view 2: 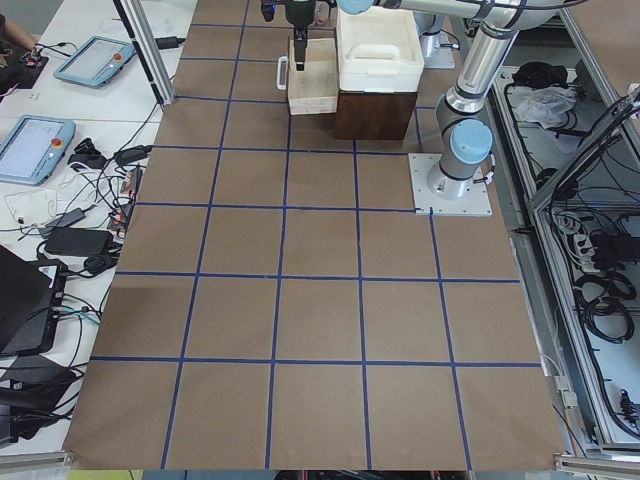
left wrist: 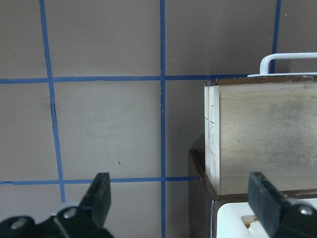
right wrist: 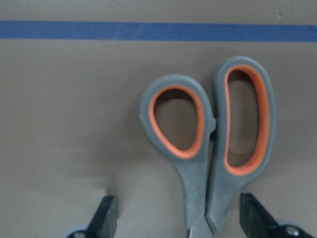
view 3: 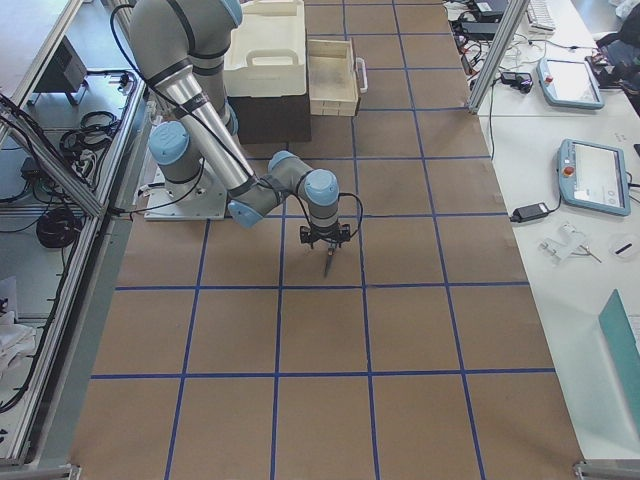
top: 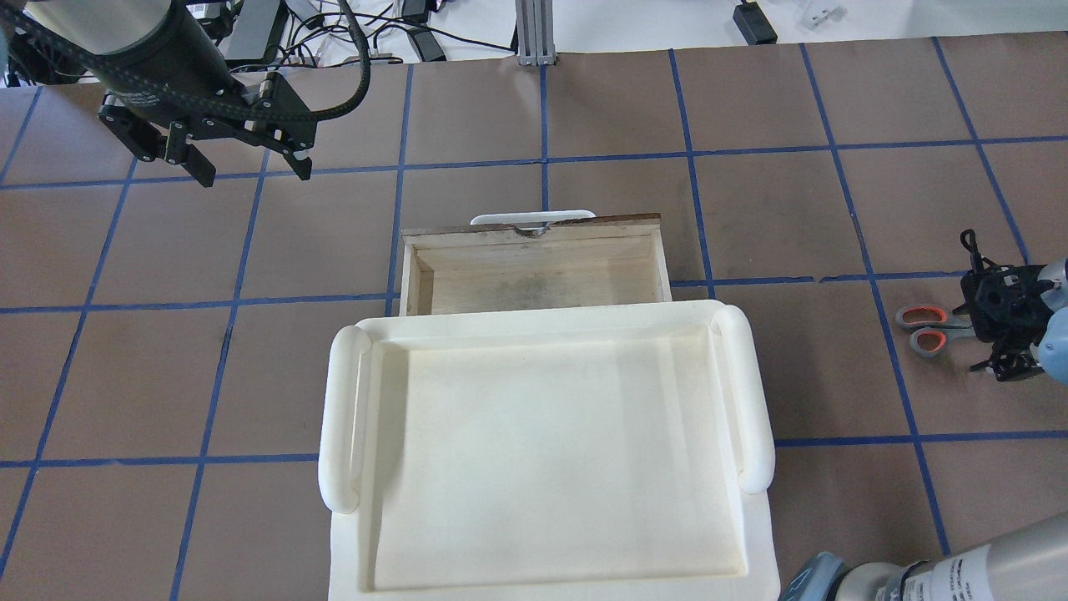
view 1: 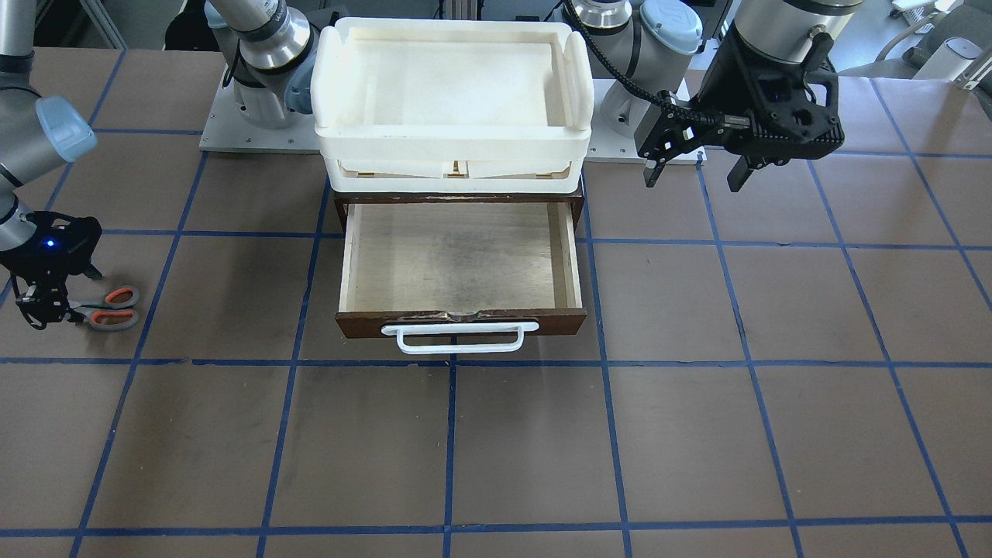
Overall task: Put scissors in drawer and close it
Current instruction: 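Lower the right gripper over the scissors handles and close on them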
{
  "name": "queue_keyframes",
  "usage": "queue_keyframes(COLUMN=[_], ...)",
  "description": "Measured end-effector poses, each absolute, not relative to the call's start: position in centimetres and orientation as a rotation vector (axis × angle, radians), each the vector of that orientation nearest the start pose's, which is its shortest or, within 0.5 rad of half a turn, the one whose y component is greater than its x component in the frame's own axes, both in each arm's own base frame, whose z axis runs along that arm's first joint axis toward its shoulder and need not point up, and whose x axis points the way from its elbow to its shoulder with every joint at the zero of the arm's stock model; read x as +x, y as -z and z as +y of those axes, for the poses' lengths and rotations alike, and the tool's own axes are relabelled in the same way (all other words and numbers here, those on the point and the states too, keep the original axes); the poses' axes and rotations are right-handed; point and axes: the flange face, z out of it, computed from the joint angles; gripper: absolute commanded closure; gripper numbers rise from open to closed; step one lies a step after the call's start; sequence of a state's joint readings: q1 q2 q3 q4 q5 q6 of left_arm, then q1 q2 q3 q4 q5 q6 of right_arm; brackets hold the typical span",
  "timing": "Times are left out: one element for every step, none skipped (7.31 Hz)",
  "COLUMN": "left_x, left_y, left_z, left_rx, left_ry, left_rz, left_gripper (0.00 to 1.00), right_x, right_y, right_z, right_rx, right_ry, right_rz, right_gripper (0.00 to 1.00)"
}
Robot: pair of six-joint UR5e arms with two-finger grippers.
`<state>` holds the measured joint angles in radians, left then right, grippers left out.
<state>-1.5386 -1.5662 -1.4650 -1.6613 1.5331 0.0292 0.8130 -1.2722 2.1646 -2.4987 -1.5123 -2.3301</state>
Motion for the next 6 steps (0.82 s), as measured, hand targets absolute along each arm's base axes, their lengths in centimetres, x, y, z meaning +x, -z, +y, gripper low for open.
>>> queue_keyframes(left_x=[-12.12, -12.12, -12.12, -12.12, -12.11, -12.11], left_y=[-53.32, -53.32, -53.32, -53.32, -53.32, -53.32], left_z=[-49.37, -49.37, -49.37, -49.37, -49.37, -49.37], left_rx=[-0.004, -0.004, -0.004, -0.004, -0.002, -0.001], left_ry=[0.034, 0.034, 0.034, 0.034, 0.034, 0.034], left_rz=[3.178, 3.178, 3.178, 3.178, 3.178, 3.178], left_gripper=[0.0, 0.0, 0.0, 0.0, 0.0, 0.0], right_x=[-22.51, -22.55, -22.6, -22.66, -22.71, -22.75], right_y=[-16.75, -16.8, -16.83, -16.84, -16.87, -16.91], right_z=[-44.03, -44.06, -44.07, -44.04, -44.04, -44.06], right_rx=[-2.248, -2.249, -2.25, -2.25, -2.252, -2.253], right_ry=[0.094, 0.094, 0.088, 0.078, 0.073, 0.071], right_rz=[2.242, 2.243, 2.244, 2.245, 2.246, 2.248], right_gripper=[0.38, 0.42, 0.51, 0.56, 0.62, 0.65])
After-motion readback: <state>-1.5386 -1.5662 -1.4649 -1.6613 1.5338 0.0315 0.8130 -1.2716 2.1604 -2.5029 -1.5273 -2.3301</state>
